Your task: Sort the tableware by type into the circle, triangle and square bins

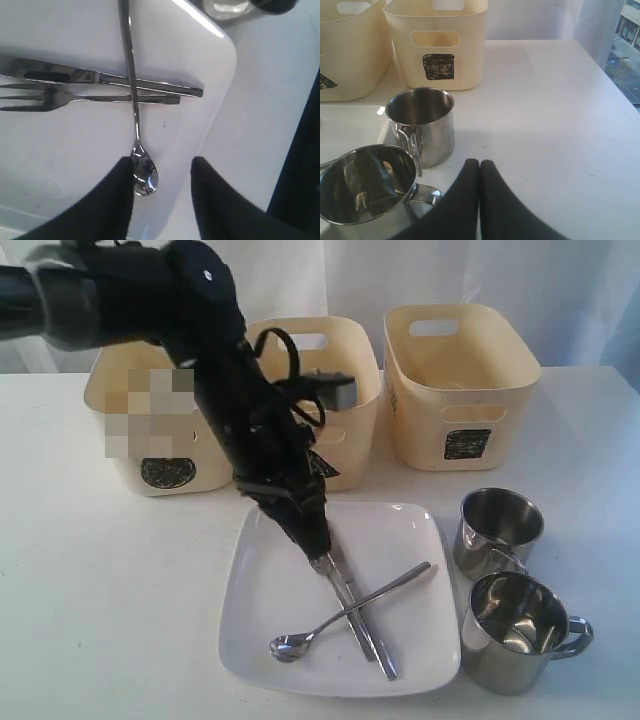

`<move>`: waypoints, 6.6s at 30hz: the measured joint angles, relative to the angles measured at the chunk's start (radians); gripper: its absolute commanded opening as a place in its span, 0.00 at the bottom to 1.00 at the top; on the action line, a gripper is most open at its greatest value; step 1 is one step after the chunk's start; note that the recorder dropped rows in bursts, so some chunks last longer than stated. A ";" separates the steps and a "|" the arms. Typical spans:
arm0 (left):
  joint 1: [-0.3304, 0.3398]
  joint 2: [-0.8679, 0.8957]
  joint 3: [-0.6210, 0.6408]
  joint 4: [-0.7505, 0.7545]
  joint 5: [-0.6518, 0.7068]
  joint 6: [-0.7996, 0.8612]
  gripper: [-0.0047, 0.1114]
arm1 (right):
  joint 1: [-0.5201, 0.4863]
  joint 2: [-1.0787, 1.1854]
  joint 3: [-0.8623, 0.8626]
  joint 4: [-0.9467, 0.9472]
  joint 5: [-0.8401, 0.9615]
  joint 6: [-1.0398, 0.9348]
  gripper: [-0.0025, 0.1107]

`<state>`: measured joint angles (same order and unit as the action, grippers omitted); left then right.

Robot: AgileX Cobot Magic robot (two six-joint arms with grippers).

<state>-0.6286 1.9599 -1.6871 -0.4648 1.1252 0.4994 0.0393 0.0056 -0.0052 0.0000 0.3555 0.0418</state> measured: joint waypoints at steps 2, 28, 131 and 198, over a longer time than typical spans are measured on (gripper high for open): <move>-0.029 0.034 0.000 0.024 0.000 0.000 0.47 | 0.000 0.000 0.000 0.000 0.000 0.000 0.02; -0.174 0.201 0.000 0.233 -0.138 -0.057 0.47 | 0.000 0.000 0.000 0.000 0.000 0.000 0.02; -0.182 -0.145 -0.006 0.331 -0.284 -0.571 0.04 | 0.000 0.000 0.000 0.000 0.000 0.000 0.02; -0.182 0.192 -0.006 0.353 -0.289 -1.081 0.48 | 0.000 0.000 0.000 0.000 0.000 0.000 0.02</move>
<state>-0.8111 2.1521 -1.6930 -0.1115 0.8363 -0.5819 0.0393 0.0056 -0.0052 0.0000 0.3555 0.0418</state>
